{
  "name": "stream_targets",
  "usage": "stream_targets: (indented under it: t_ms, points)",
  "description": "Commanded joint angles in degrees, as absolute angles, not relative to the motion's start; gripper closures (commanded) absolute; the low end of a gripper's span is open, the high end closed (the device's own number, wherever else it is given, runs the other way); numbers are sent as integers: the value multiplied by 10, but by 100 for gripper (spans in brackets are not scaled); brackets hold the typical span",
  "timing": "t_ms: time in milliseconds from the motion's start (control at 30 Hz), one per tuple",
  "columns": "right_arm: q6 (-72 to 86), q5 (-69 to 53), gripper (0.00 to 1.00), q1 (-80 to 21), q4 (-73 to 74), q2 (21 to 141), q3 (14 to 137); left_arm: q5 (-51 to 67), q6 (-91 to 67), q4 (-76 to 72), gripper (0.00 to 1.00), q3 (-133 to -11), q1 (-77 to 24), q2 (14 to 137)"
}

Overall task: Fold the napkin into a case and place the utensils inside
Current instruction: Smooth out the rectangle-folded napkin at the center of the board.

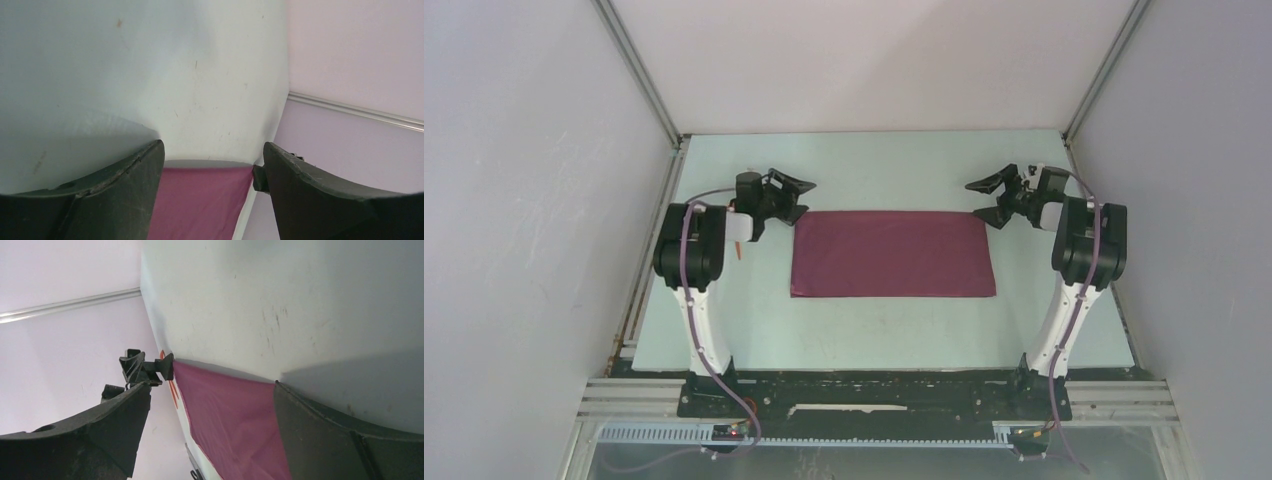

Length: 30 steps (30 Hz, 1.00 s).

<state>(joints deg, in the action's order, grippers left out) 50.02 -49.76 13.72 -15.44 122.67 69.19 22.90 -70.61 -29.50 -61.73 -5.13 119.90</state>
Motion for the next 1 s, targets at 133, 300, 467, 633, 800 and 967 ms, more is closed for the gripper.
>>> stream_targets:
  t_ms: [133,300,467,633,800,967]
  points:
    - [444,-472,1,176,-30,1254,770,214,-616,-166,18,-696,-36,1206]
    - [293,-355,0,164,205,1216,882,186,-521,-21,18,-782,-40,1146]
    - [178,38,0,74,495,1152,1008,123,-488,143,11,-824,-69,1039]
    - [158,-23,7,39,521,1068,911,186,-488,168,6,-765,-112,922]
    - [120,-17,10,16,593,1087,897,263,-416,204,5,-686,-156,800]
    - [88,-8,10,21,620,1118,914,298,-389,228,5,-590,-162,683]
